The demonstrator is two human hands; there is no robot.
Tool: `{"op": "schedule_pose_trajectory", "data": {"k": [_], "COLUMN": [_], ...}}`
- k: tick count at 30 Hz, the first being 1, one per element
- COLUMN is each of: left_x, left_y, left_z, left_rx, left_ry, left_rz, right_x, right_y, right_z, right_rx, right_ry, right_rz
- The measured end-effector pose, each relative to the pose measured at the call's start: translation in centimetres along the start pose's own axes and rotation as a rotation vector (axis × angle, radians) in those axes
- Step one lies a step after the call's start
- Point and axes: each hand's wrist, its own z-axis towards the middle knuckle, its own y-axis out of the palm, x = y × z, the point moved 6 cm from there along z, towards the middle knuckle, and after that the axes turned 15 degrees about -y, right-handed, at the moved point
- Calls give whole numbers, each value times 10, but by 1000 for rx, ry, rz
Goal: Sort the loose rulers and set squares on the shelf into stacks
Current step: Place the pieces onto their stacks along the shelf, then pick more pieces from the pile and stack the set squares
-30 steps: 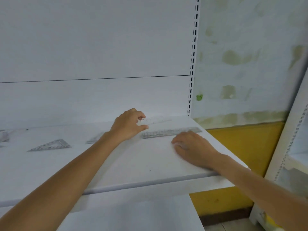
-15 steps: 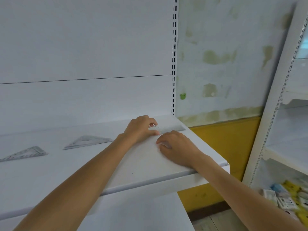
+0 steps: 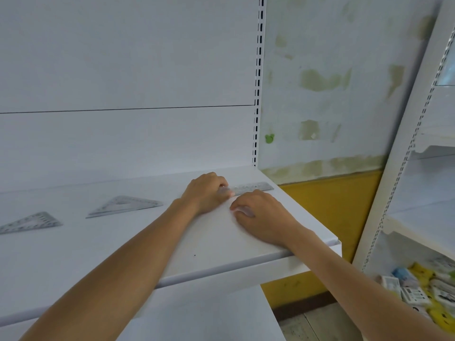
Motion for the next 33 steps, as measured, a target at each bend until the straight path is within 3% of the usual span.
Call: {"op": "schedule_pose_trajectory", "data": {"k": [14,21,29,33], "left_x": [4,4,-22,-82], "left_y": [6,2,-63,-115], "left_z": [-1,-2,-33,-72], "left_rx": [-37,50,167,249], "left_ry": [61,28,67,-66], "left_rz": [-14,-14,54,10], "right_x": [-1,1,-3,-51], "right_y": [1,-1,-13,-12], "right_z": [1,2,3,49], "right_rx": [2,20,135,205], "right_ry": [-15,-27,-45,-156], "right_rz": [-20,-12,144,173]}}
